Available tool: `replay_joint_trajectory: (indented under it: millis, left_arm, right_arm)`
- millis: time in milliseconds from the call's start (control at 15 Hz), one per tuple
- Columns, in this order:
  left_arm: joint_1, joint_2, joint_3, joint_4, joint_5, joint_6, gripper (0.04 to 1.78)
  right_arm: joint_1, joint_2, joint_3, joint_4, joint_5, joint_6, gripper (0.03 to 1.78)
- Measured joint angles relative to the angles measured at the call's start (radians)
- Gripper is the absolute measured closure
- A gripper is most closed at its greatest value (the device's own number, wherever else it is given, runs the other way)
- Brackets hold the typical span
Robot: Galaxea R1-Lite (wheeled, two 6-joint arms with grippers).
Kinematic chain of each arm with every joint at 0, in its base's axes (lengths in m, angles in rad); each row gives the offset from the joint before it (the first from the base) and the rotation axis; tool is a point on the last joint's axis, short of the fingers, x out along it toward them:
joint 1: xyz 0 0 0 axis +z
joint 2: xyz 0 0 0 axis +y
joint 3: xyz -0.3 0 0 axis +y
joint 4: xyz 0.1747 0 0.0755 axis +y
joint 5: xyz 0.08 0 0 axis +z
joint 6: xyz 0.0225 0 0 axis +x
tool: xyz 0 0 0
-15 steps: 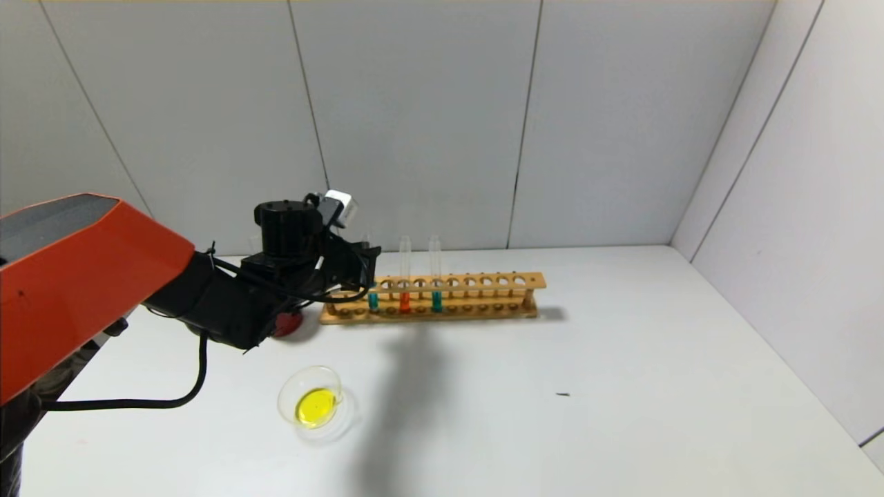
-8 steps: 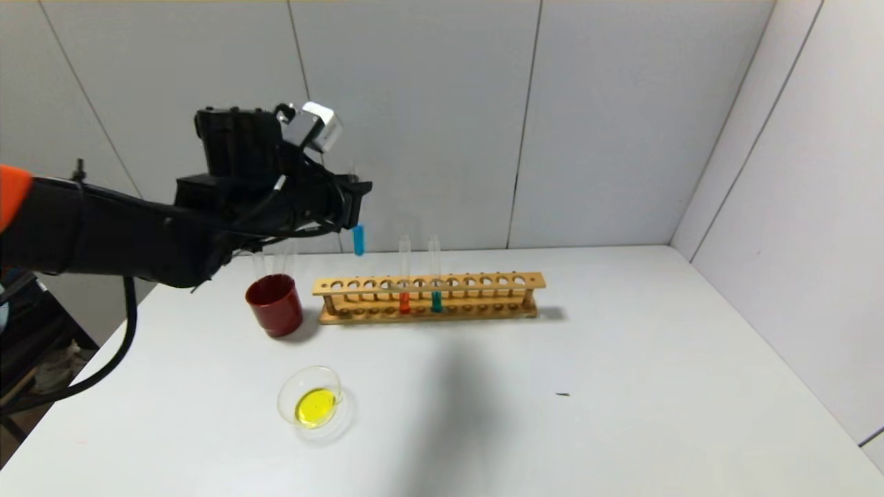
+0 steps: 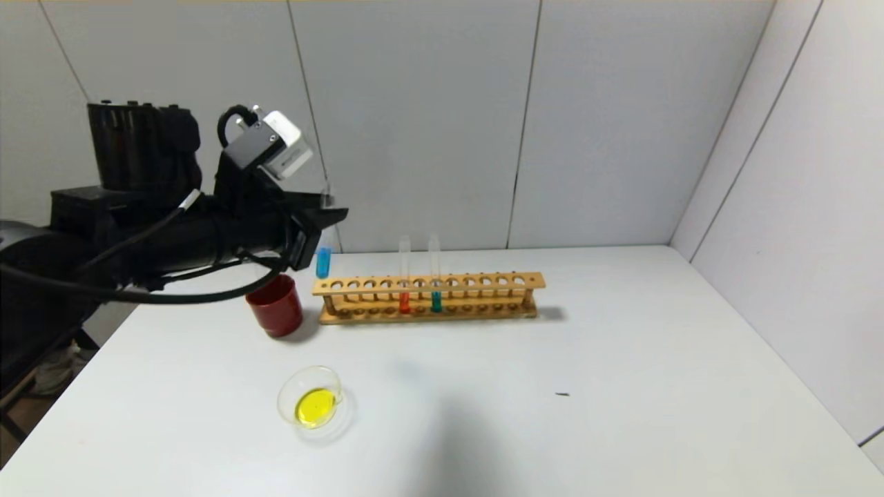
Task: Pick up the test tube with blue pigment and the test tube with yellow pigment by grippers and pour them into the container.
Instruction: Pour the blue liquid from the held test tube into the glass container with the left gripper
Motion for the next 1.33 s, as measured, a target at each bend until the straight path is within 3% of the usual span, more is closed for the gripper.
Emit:
replay_joint_trajectory:
  millis: [200, 533, 933, 1333]
  left_arm:
    - [0.089, -0.063, 0.141, 0.045, -0.155, 0.177, 1.51]
    - [0.241, -0.084, 0.194, 0.109, -0.379, 0.405, 1.51]
    - [0.280, 0.030, 0.124, 0.118, -0.334, 0.783, 1.51]
    - [0.260, 0.073, 0.190, 0.110, -0.280, 1.077, 1.51]
  right_arm:
    - [0.000, 0.000, 0.000, 0.000, 0.000, 0.000, 0.06]
    - [0.000, 0.000, 0.000, 0.000, 0.000, 0.000, 0.06]
    - [0.000, 0.000, 0.000, 0.000, 0.000, 0.000, 0.06]
    - [0.000, 0.000, 0.000, 0.000, 0.000, 0.000, 0.06]
